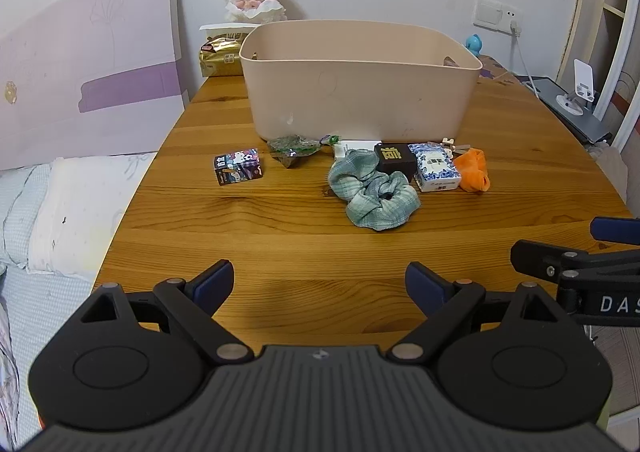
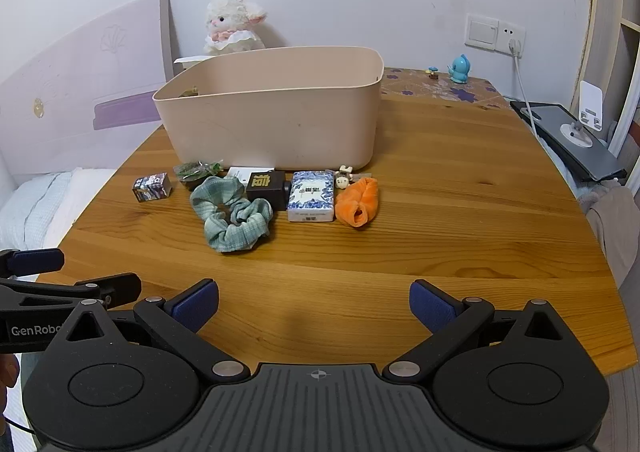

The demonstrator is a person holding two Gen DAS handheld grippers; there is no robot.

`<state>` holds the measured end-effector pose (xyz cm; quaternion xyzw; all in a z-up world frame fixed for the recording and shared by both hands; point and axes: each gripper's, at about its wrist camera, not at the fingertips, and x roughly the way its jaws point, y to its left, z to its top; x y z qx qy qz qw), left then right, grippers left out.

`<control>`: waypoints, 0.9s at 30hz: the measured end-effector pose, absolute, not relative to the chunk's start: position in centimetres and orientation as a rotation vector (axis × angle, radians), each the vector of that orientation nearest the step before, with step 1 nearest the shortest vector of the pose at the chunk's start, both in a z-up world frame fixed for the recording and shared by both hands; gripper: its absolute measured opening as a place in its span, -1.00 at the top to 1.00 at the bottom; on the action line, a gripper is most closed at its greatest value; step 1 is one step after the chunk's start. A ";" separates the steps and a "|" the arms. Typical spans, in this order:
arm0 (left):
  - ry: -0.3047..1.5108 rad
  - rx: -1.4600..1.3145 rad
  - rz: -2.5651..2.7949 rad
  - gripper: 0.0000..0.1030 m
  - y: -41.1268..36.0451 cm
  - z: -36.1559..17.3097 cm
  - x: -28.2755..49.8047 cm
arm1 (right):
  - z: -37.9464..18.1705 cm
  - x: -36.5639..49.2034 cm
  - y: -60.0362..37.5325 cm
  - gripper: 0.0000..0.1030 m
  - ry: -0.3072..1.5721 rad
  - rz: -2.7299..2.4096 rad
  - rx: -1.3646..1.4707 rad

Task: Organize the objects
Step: 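Move both tools toward the items in front of the beige basket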

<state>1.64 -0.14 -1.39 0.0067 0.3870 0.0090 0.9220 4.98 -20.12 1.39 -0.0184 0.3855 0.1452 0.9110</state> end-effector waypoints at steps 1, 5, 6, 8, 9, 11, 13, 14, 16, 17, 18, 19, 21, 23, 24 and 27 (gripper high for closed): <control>0.796 0.012 0.019 -0.81 0.0 -1.4 1.7 | 1.4 5.0 -20.1 -1.00 0.795 0.300 -0.039; 0.802 0.011 0.021 -0.81 0.2 -1.6 2.0 | 1.3 5.2 -20.0 -1.00 0.799 0.298 -0.040; 0.805 0.011 0.022 -0.81 0.3 -1.7 2.1 | 1.3 5.3 -20.0 -1.00 0.800 0.297 -0.038; 0.811 0.007 0.023 -0.81 0.4 -1.8 2.3 | 1.3 5.5 -20.0 -1.00 0.804 0.297 -0.037; 0.813 0.006 0.025 -0.81 0.5 -1.9 2.4 | 1.2 5.6 -19.9 -1.00 0.805 0.295 -0.038; 0.817 0.000 0.027 -0.81 0.8 -2.0 2.6 | 1.2 5.7 -19.9 -1.00 0.806 0.293 -0.039; 0.821 -0.003 0.029 -0.81 0.9 -2.1 2.8 | 1.2 6.0 -19.8 -1.00 0.808 0.290 -0.039; 0.823 -0.004 0.030 -0.81 1.1 -2.2 3.0 | 1.2 6.2 -19.8 -1.00 0.808 0.288 -0.038; 0.825 -0.006 0.032 -0.81 1.3 -2.3 3.3 | 1.1 6.5 -19.7 -1.00 0.809 0.286 -0.035; 0.826 -0.006 0.033 -0.81 1.5 -2.3 3.4 | 1.0 6.7 -19.7 -1.00 0.810 0.285 -0.035; 0.827 -0.006 0.035 -0.81 1.6 -2.4 3.6 | 0.9 6.9 -19.7 -1.00 0.812 0.282 -0.037; 0.828 -0.006 0.039 -0.81 1.7 -2.5 3.7 | 0.8 7.0 -19.7 -1.00 0.812 0.276 -0.036; 0.832 -0.006 0.042 -0.81 2.0 -2.7 4.1 | 0.6 7.5 -19.8 -1.00 0.818 0.269 -0.030; 0.835 -0.004 0.045 -0.81 2.3 -2.8 4.5 | 0.4 8.0 -19.8 -1.00 0.822 0.263 -0.025; 0.834 -0.002 0.047 -0.81 2.4 -2.9 4.7 | 0.3 8.2 -19.8 -1.00 0.821 0.262 -0.024; 0.834 0.001 0.049 -0.81 2.7 -3.1 5.4 | 0.1 8.7 -19.8 -1.00 0.810 0.259 -0.025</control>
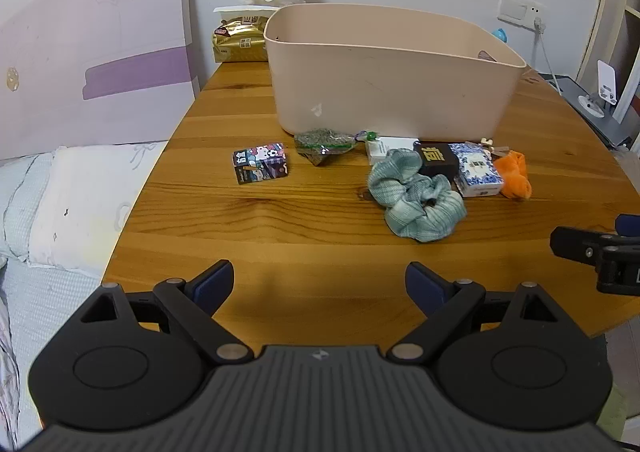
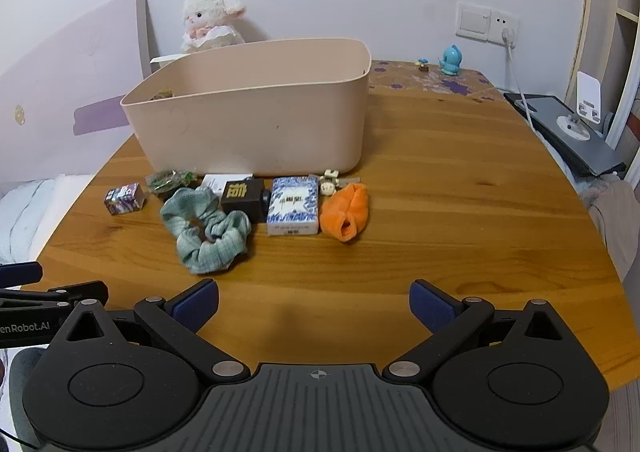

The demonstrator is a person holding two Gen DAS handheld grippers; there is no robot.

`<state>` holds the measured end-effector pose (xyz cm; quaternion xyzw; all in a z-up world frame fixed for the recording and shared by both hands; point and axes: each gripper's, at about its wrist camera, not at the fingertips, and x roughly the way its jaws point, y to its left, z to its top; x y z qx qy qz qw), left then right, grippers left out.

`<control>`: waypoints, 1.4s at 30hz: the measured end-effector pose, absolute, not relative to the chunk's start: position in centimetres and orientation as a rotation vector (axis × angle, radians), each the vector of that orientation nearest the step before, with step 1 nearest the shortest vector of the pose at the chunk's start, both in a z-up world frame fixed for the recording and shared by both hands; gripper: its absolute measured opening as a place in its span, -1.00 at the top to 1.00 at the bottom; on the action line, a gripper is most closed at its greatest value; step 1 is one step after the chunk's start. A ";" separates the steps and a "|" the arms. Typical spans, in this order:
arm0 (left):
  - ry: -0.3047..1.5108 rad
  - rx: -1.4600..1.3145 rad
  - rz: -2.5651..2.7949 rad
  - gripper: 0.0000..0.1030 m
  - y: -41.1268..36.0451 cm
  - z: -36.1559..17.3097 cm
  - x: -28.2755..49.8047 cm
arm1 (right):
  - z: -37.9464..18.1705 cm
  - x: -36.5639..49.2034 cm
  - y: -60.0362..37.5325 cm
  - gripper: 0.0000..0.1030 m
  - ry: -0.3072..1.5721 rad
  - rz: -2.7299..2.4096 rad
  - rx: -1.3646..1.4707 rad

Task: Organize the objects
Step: 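Move both tools toward the items in front of the beige basket, then grasp the Hello Kitty drink box with the left tool while the right tool grasps the orange cloth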

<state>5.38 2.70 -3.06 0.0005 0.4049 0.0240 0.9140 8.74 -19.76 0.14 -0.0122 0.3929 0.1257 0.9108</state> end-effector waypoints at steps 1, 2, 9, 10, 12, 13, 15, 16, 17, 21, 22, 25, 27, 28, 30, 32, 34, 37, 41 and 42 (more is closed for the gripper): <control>0.836 0.000 0.050 -0.81 2.8 -3.1 5.6 | 0.0 8.9 -19.8 -1.00 0.803 0.260 -0.028; 0.838 -0.002 0.050 -0.81 3.0 -3.2 6.0 | -0.1 9.1 -19.7 -1.00 0.799 0.258 -0.032; 0.843 -0.015 0.063 -0.81 4.1 -3.9 8.4 | -1.3 11.3 -19.7 -1.00 0.798 0.237 -0.029; 0.846 -0.014 0.068 -0.81 4.3 -4.0 8.9 | -1.5 11.6 -19.8 -1.00 0.798 0.234 -0.026; 0.847 -0.011 0.074 -0.81 4.7 -4.3 9.7 | -2.0 12.4 -19.7 -1.00 0.799 0.219 -0.033; 0.848 -0.009 0.078 -0.81 4.9 -4.4 10.2 | -2.2 12.8 -19.7 -1.00 0.801 0.213 -0.040; 0.852 -0.009 0.083 -0.81 5.3 -4.6 11.2 | -2.8 13.8 -19.6 -1.00 0.816 0.202 -0.047; 0.854 -0.012 0.085 -0.81 5.5 -4.8 11.7 | -3.1 14.3 -19.7 -1.00 0.824 0.198 -0.043; 0.855 -0.017 0.087 -0.81 5.8 -4.9 12.3 | -3.3 14.8 -19.7 -1.00 0.830 0.193 -0.039; 0.852 -0.040 0.085 -0.80 6.8 -5.5 14.2 | -4.2 16.6 -19.9 -1.00 0.848 0.170 -0.036; 0.850 -0.049 0.082 -0.80 7.0 -5.6 14.7 | -4.3 17.1 -19.9 -1.00 0.849 0.167 -0.031; 0.851 -0.077 0.079 -0.80 7.9 -6.2 16.1 | -4.5 18.5 -20.1 -1.00 0.847 0.158 -0.021; 0.857 -0.088 0.088 -0.79 8.5 -6.5 17.0 | -4.7 19.4 -20.0 -1.00 0.848 0.155 -0.029; 0.860 -0.092 0.094 -0.79 8.7 -6.7 17.4 | -4.9 19.8 -19.9 -1.00 0.852 0.155 -0.035; 0.865 -0.096 0.101 -0.79 9.0 -7.1 18.1 | -5.3 20.5 -19.8 -1.00 0.864 0.153 -0.043; 0.875 -0.099 0.101 -0.79 9.3 -7.6 18.8 | -5.6 21.0 -20.0 -1.00 0.868 0.159 -0.028; 0.889 -0.108 0.101 -0.78 9.6 -8.2 19.4 | -5.8 21.4 -20.3 -0.98 0.867 0.166 -0.002; 0.876 -0.102 0.109 -0.77 9.6 -8.3 19.7 | -5.9 21.7 -20.8 -0.82 0.854 0.155 0.024; 0.861 -0.074 0.114 -0.58 9.4 -8.3 20.0 | -6.4 22.3 -21.3 -0.55 0.876 0.153 0.038; 0.855 -0.056 0.115 -0.52 9.3 -8.3 20.0 | -6.5 22.2 -21.3 -0.51 0.870 0.157 0.036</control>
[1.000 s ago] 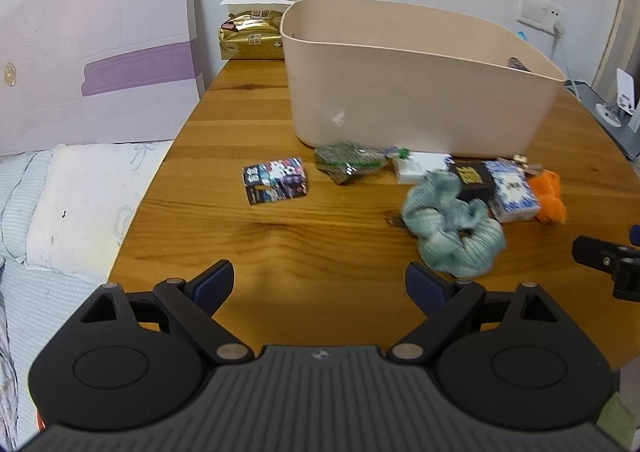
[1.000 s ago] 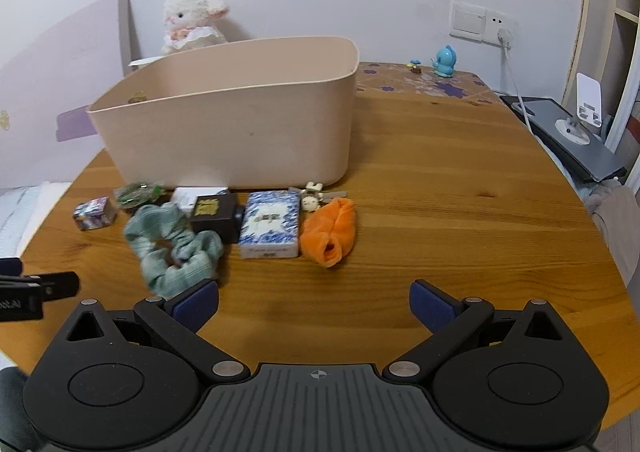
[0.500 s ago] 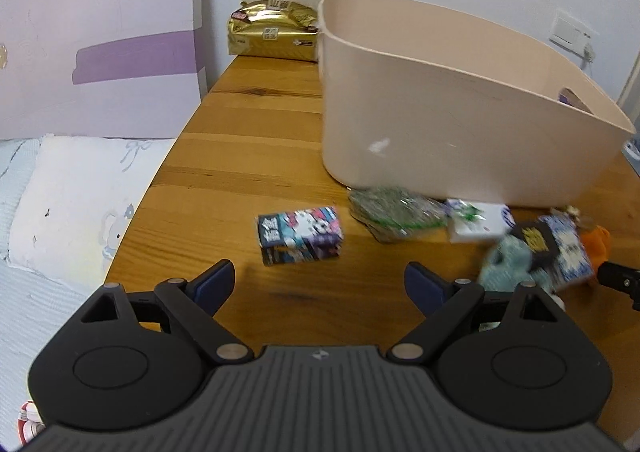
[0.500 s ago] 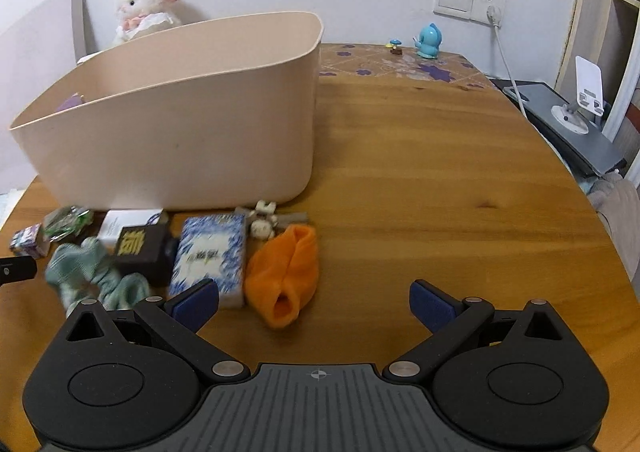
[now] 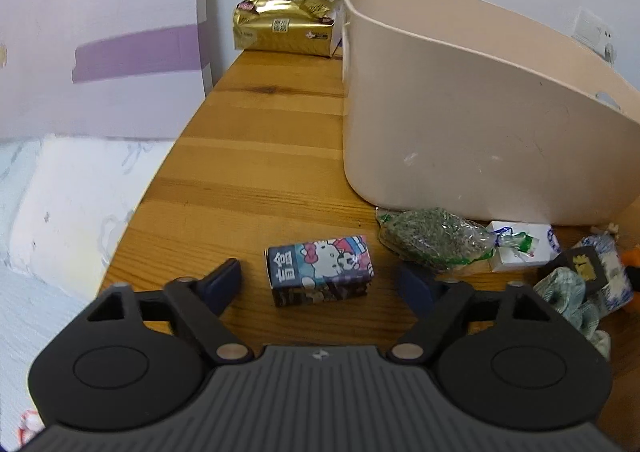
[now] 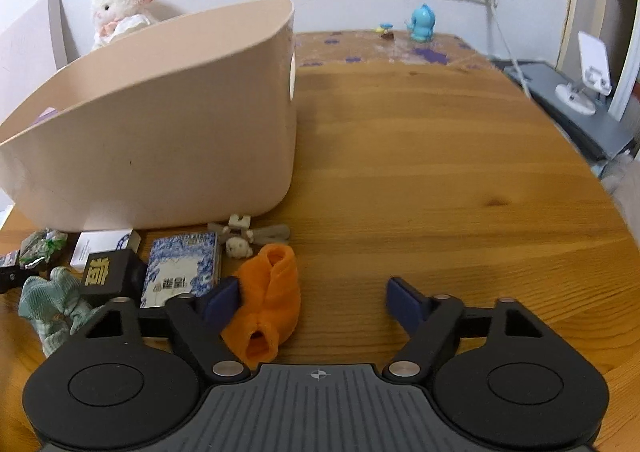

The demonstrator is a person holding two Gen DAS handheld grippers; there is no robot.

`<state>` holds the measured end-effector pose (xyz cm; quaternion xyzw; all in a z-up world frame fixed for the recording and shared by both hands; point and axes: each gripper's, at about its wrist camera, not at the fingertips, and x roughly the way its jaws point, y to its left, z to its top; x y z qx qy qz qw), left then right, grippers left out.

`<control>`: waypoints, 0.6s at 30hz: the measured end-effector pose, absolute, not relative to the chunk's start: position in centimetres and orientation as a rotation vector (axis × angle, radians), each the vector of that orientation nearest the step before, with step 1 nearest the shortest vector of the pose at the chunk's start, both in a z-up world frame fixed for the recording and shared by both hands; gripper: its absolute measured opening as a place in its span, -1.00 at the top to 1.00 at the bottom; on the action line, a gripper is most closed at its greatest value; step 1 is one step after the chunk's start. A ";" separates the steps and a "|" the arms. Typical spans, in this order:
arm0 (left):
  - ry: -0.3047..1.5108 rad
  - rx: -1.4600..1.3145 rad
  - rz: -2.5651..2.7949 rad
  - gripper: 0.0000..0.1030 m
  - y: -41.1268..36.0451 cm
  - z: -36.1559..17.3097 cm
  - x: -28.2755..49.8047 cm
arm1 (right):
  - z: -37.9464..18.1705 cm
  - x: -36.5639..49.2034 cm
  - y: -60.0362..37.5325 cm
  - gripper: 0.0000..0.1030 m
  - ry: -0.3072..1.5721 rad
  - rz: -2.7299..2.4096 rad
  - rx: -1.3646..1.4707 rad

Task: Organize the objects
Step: 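Grasp the Hello Kitty drink box with the left tool while the right tool grasps the orange cloth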

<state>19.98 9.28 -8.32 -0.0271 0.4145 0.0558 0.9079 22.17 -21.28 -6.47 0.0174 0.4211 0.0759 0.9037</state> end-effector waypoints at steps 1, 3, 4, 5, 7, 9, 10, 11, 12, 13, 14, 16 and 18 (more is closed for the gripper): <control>0.846 -0.039 0.112 -0.39 9.1 -8.3 19.8 | -6.5 22.1 -21.2 -0.35 0.868 0.163 0.033; 0.833 -0.039 0.100 -0.20 9.0 -8.2 19.5 | -6.4 21.9 -21.0 -0.17 0.862 0.180 0.026; 0.828 -0.036 0.097 -0.06 9.0 -8.1 19.4 | -6.4 21.8 -20.9 -0.04 0.859 0.188 0.021; 0.828 -0.038 0.093 -0.06 9.1 -8.1 19.3 | -6.4 21.8 -20.8 0.08 0.858 0.195 0.015; 0.828 -0.038 0.090 -0.05 9.0 -8.1 19.1 | -6.4 21.6 -20.5 0.25 0.853 0.221 -0.001; 0.829 -0.038 0.090 -0.04 9.0 -8.1 18.9 | -6.4 21.3 -20.2 0.54 0.840 0.236 -0.023; 0.832 -0.041 0.088 -0.04 9.0 -8.1 18.7 | -6.4 21.2 -20.2 0.70 0.843 0.243 -0.021; 0.835 -0.050 0.083 -0.04 8.9 -8.0 18.5 | -6.4 21.0 -20.3 0.74 0.849 0.253 -0.008; 0.836 -0.060 0.078 -0.04 8.9 -7.9 18.3 | -6.4 20.9 -20.5 0.76 0.855 0.266 0.009; 0.831 -0.067 0.074 -0.04 8.8 -7.7 17.9 | -6.3 20.8 -20.7 0.78 0.860 0.272 0.021; 0.826 -0.067 0.074 -0.04 8.8 -7.5 17.6 | -6.3 20.5 -20.8 0.79 0.859 0.274 0.026; 0.808 -0.065 0.075 -0.04 8.6 -6.8 16.9 | -5.8 20.0 -21.0 0.79 0.843 0.275 0.026; 0.787 -0.067 0.075 -0.04 8.6 -5.9 16.2 | -4.9 19.3 -21.2 0.79 0.818 0.276 0.025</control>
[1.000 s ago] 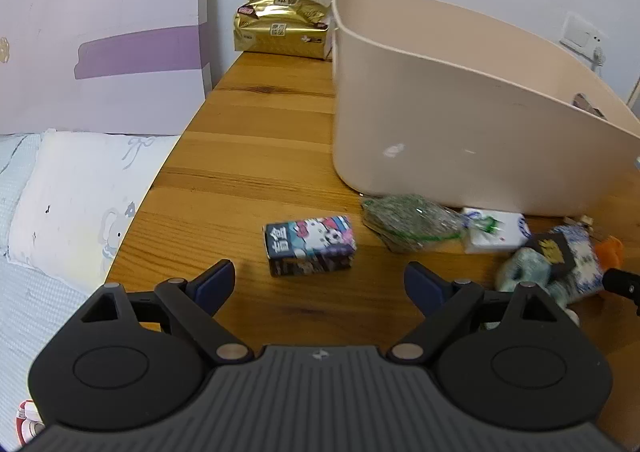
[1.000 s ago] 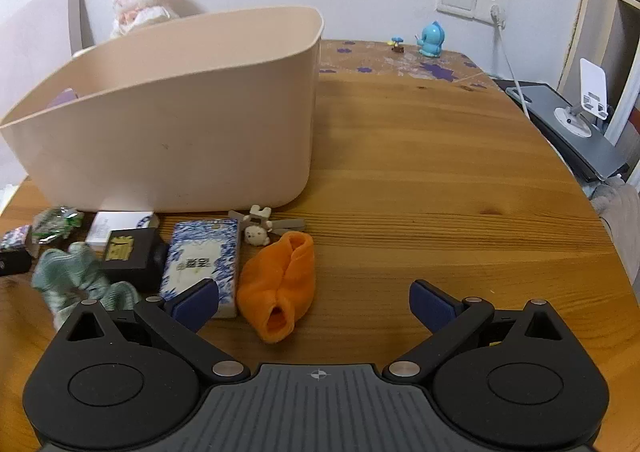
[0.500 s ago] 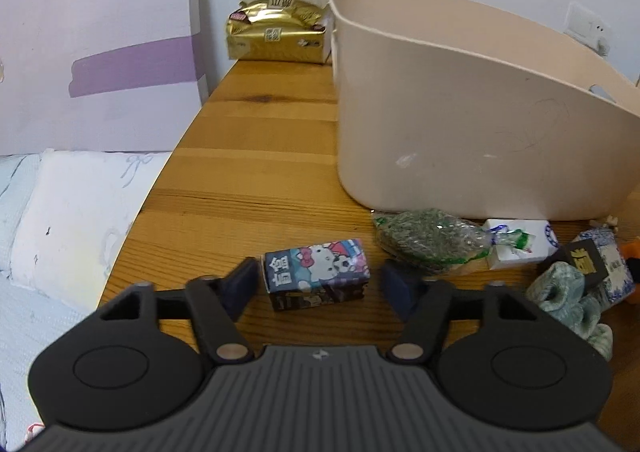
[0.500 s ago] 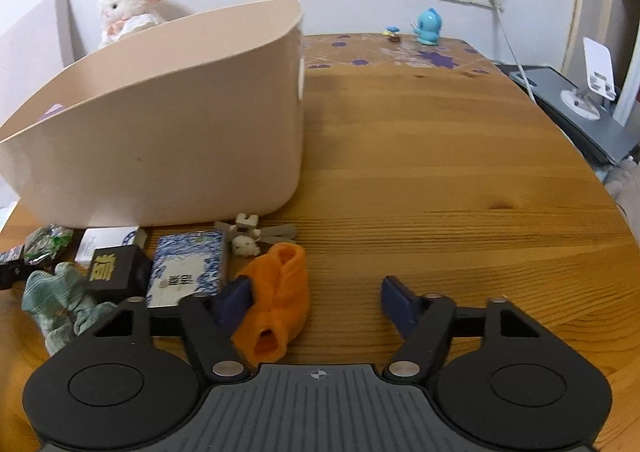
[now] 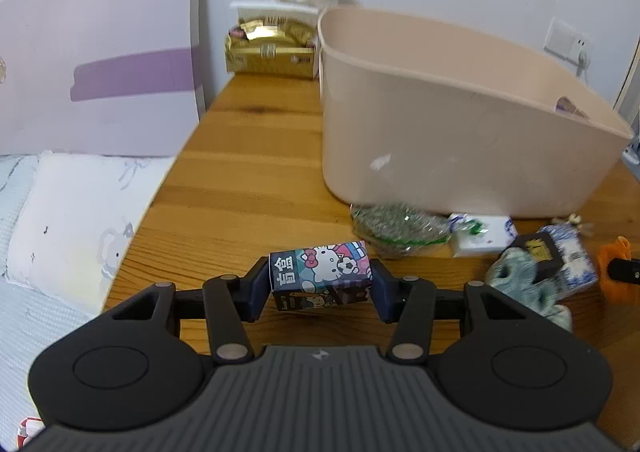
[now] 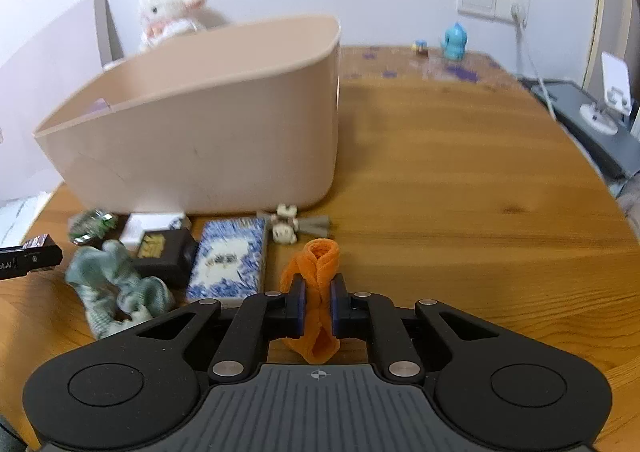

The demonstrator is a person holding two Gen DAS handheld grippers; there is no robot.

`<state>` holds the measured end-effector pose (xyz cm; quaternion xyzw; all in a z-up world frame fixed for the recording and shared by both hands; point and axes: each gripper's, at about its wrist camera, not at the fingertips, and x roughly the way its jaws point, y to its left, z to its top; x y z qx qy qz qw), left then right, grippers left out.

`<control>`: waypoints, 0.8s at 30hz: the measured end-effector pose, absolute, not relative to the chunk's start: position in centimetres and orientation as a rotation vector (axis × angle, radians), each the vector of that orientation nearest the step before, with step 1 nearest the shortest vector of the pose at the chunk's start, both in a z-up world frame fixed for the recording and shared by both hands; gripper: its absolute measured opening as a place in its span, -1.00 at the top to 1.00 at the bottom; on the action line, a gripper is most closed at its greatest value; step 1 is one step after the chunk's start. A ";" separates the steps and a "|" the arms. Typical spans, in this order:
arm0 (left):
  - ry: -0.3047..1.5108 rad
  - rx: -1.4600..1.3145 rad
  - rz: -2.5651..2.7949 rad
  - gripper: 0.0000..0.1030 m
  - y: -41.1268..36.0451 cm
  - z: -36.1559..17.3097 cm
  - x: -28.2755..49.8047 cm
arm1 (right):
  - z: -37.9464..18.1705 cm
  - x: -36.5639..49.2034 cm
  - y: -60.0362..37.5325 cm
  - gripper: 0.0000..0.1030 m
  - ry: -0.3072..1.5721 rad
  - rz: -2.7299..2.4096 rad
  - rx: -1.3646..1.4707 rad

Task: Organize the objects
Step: 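Grasp the Hello Kitty drink box with the left tool while the right tool grasps the orange cloth, then carry both items over the basket and open both tools to drop them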

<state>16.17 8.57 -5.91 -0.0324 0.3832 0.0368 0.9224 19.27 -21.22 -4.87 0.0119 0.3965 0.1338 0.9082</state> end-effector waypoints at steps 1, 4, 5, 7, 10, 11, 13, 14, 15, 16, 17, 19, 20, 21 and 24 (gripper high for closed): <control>0.775 -0.067 0.075 -0.04 8.5 -5.4 15.8 | -4.4 18.9 -21.4 0.79 0.805 0.277 0.026; 0.736 -0.069 0.074 -0.04 8.3 -3.9 14.9 | -2.8 18.3 -22.0 0.79 0.765 0.276 0.040; 0.725 -0.071 0.071 -0.04 8.2 -3.4 14.6 | -2.2 18.1 -22.2 0.79 0.749 0.277 0.048; 0.701 -0.066 0.065 -0.04 7.8 -2.3 14.4 | -0.9 17.9 -22.7 0.79 0.716 0.280 0.061; 0.653 -0.040 0.049 -0.04 6.6 -0.5 14.6 | 1.4 17.9 -23.0 0.79 0.651 0.286 0.070; 0.636 -0.031 0.042 -0.04 6.2 0.2 14.7 | 2.0 18.0 -23.1 0.79 0.631 0.289 0.072; 0.608 -0.017 0.032 -0.04 5.4 1.1 15.3 | 3.2 18.4 -23.2 0.79 0.588 0.297 0.077; 0.595 -0.010 0.028 -0.04 5.0 1.6 15.6 | 3.8 18.6 -23.2 0.79 0.569 0.303 0.078; 0.581 -0.007 0.023 -0.04 4.6 2.1 16.1 | 4.3 19.0 -23.1 0.79 0.552 0.309 0.079; 0.569 -0.005 0.016 -0.04 4.2 2.5 16.5 | 4.8 19.4 -23.1 0.79 0.537 0.315 0.080; 0.557 -0.002 0.008 -0.04 3.8 2.8 16.9 | 5.1 19.7 -23.0 0.79 0.524 0.322 0.078; 0.541 0.016 -0.002 -0.04 2.9 3.2 18.0 | 5.7 20.7 -22.6 0.79 0.501 0.338 0.071; 0.540 0.026 -0.006 -0.04 2.3 3.3 18.8 | 5.8 21.4 -22.4 0.79 0.495 0.345 0.069; 0.539 0.031 -0.010 -0.04 1.9 3.4 19.3 | 5.9 22.1 -22.2 0.79 0.492 0.354 0.068; 0.541 0.037 0.011 -0.04 0.4 3.3 21.2 | 5.9 24.1 -20.9 0.79 0.501 0.378 0.062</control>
